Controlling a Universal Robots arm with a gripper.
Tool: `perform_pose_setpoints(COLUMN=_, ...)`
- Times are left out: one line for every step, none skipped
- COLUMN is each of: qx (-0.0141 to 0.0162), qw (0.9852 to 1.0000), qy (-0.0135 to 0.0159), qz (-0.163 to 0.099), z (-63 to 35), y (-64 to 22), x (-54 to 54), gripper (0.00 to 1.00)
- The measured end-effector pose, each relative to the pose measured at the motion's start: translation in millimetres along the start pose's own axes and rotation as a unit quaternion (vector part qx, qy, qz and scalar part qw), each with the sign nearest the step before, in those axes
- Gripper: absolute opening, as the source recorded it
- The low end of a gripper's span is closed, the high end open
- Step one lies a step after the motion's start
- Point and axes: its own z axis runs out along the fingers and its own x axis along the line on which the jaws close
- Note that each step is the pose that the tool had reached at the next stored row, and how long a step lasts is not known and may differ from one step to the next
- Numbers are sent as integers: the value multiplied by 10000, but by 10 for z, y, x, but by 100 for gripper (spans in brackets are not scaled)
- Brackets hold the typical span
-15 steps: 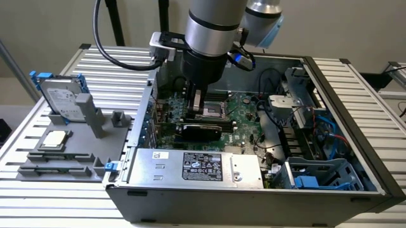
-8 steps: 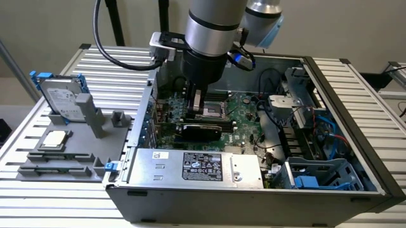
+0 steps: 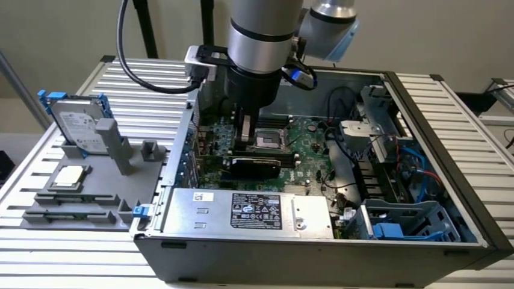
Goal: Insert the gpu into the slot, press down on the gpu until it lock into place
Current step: 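Press down on the gpu until it lock into place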
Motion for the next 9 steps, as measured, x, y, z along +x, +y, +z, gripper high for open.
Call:
perform_pose_setpoints(qx=12, qw=10000, qy=1, qz=-1, z=17, y=4, x=-1, gripper=11)
perform_pose_setpoints(qx=18, qw=10000, qy=1, qz=-1, z=36, y=11, x=0, gripper=11)
perform_pose_setpoints(qx=23, qw=10000, qy=0, qz=-1, z=55, y=19, x=-1, gripper=11)
perform_pose_setpoints(qx=28, qw=10000, qy=0, qz=-1, z=75, y=29, x=-2, gripper=11)
perform_pose_setpoints(qx=33, qw=10000, qy=0, qz=-1, z=94, y=35, x=-4, gripper=11)
perform_pose_setpoints(qx=39, qw=10000, qy=0, qz=-2, z=112, y=37, x=-7, gripper=11)
perform_pose_setpoints(qx=46, qw=10000, qy=0, qz=-2, z=131, y=38, x=-10, gripper=11)
perform_pose_setpoints(qx=51, qw=10000, qy=-1, qz=-2, z=149, y=36, x=-12, gripper=11)
perform_pose_setpoints(qx=54, qw=10000, qy=-1, qz=-3, z=166, y=34, x=-13, gripper=11)
